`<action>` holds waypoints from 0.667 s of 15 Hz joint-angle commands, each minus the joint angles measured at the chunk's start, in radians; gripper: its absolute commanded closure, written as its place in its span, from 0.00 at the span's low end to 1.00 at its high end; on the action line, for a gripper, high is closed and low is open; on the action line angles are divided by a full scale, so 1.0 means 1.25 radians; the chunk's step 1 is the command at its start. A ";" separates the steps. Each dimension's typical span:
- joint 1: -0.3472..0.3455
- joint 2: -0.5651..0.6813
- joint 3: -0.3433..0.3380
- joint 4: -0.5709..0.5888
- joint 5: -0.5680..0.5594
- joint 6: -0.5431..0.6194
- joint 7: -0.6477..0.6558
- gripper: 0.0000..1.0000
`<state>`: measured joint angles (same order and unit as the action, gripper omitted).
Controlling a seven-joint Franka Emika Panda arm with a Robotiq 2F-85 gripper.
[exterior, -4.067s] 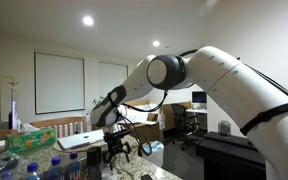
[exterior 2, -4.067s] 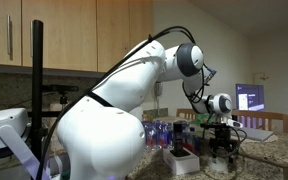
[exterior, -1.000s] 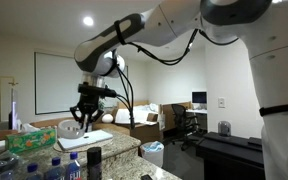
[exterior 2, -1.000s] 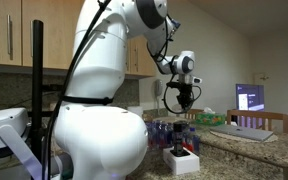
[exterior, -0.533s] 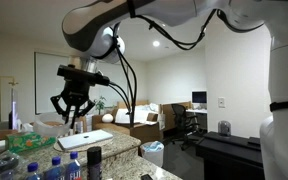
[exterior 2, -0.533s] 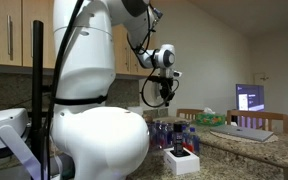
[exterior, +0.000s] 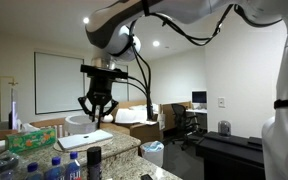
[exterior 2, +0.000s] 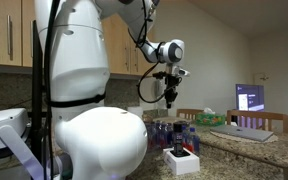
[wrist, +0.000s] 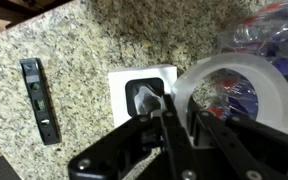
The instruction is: Put the black bottle on the white box, place the tape over the bottle, put the black object on top of the black bottle
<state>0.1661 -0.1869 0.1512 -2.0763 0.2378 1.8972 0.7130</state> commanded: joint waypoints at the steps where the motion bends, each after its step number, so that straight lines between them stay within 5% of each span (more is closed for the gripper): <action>1: -0.033 -0.006 -0.021 -0.032 0.066 -0.047 -0.005 0.91; 10: -0.056 0.079 -0.036 -0.028 0.083 -0.066 0.045 0.92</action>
<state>0.1072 -0.1079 0.1009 -2.1237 0.3232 1.8383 0.7198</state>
